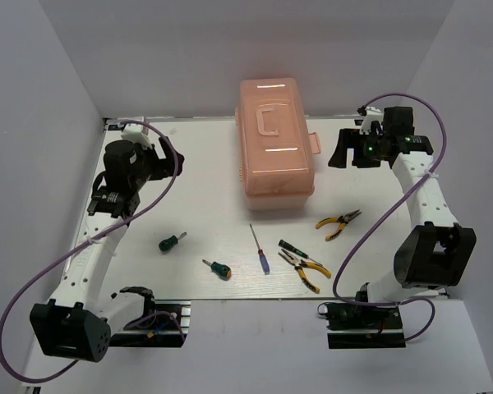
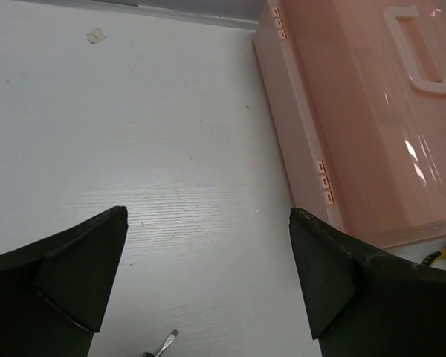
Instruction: Sort the tools into containers
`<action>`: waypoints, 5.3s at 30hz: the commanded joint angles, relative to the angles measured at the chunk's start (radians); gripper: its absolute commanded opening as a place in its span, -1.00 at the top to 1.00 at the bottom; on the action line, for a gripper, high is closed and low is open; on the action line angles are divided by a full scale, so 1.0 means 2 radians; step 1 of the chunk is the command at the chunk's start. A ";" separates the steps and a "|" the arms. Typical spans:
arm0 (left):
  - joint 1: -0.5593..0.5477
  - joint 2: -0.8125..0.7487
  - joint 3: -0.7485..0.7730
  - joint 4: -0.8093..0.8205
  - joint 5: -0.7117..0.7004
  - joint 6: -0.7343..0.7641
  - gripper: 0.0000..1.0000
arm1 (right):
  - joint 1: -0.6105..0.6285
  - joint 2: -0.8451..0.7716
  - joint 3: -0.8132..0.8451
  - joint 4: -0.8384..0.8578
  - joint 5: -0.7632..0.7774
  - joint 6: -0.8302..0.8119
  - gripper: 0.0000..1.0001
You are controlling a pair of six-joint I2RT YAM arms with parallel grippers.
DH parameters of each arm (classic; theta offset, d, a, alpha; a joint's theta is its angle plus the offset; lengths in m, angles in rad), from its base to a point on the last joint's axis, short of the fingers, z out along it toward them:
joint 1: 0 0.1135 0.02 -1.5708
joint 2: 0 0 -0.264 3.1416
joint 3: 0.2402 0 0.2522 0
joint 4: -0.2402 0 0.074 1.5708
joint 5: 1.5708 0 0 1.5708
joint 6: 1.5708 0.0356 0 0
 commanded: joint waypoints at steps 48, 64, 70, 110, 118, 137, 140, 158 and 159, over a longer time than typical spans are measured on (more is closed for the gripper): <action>-0.010 0.217 0.104 0.114 0.269 -0.086 -0.64 | 0.228 0.259 0.303 0.191 0.118 0.191 -0.26; -0.015 0.248 0.123 0.177 0.315 -0.107 -0.64 | 0.235 0.266 0.268 0.171 0.113 0.257 -0.20; -0.020 0.262 0.139 0.214 0.338 -0.116 -0.64 | 0.232 0.267 0.268 0.183 0.061 0.307 -0.17; -0.117 0.503 0.416 0.126 0.364 -0.095 -0.48 | 0.212 0.272 0.317 0.206 -0.008 0.349 -0.09; -0.138 0.536 0.481 0.023 0.266 -0.063 -0.48 | 0.206 0.272 0.314 0.211 -0.015 0.355 -0.09; -0.161 0.582 0.550 -0.078 0.135 -0.072 -0.15 | 0.107 0.191 0.252 0.176 0.125 0.188 -0.20; -0.166 0.587 0.566 -0.090 0.118 -0.072 -0.05 | 0.065 0.183 0.216 0.170 0.094 0.182 -0.20; -0.166 0.612 0.598 -0.091 0.137 -0.113 0.73 | -0.015 0.314 0.183 0.174 -0.197 0.145 -0.28; -0.166 0.612 0.598 -0.086 0.137 -0.118 0.73 | -0.015 0.324 0.184 0.174 -0.198 0.145 -0.28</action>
